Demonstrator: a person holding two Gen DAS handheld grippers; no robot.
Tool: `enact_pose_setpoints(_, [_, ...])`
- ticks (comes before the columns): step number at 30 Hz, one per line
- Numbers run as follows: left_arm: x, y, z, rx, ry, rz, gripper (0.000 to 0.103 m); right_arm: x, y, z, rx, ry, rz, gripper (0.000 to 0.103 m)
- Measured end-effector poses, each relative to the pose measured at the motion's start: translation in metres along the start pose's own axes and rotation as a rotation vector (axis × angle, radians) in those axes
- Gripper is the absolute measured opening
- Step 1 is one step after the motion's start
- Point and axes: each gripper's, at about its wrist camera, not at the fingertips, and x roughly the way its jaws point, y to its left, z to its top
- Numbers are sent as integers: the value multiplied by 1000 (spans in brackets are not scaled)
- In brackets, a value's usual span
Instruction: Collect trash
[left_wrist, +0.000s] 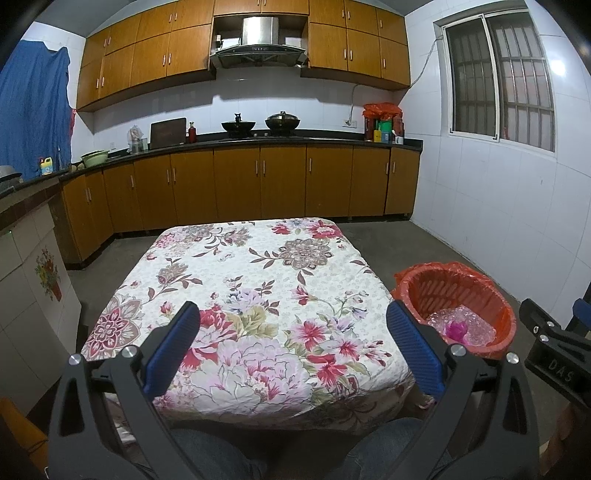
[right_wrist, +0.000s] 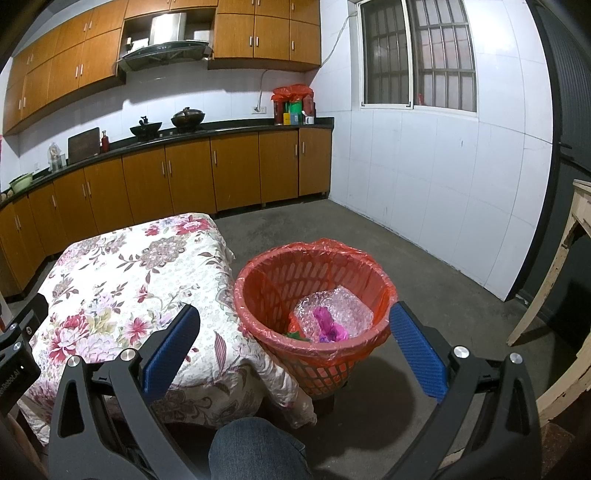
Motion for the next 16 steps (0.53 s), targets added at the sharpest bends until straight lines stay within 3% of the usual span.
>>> enact_pose_setpoints(16, [3, 3, 2, 1, 11, -8, 99, -1, -2, -3, 2, 6, 1, 101])
